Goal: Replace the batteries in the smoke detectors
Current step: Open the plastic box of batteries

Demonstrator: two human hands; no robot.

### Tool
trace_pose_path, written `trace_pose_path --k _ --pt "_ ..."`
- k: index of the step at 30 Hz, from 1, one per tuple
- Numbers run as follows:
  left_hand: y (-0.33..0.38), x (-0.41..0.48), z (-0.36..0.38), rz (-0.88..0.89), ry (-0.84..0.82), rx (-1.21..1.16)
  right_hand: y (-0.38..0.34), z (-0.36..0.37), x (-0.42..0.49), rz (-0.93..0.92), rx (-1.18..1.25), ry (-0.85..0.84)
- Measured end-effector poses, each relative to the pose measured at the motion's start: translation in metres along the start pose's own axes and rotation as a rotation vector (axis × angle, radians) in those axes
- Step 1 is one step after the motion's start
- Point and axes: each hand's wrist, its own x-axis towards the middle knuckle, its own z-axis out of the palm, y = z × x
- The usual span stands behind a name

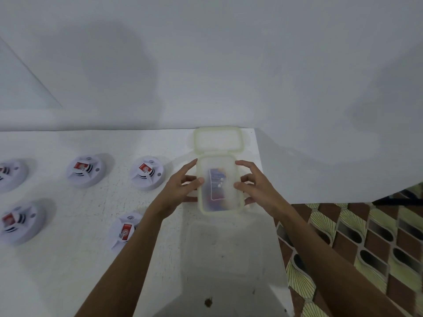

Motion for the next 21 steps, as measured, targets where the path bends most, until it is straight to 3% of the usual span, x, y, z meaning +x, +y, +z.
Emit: trace_pose_path --k 9,13,18,21 --pt "-0.001 0.004 -0.001 -0.063 -0.133 -0.109 0.016 -0.012 0.015 0.114 0.381 -0.24" --pt "-0.001 0.005 -0.001 -0.061 -0.138 -0.117 0.023 -0.011 0.02 0.117 0.464 -0.266" --pt "-0.002 0.006 -0.004 -0.034 -0.093 -0.019 0.016 -0.01 0.015 0.074 0.387 -0.214" --pt "0.0 0.008 -0.005 -0.04 -0.083 0.062 0.006 -0.006 0.002 0.054 0.164 -0.147"
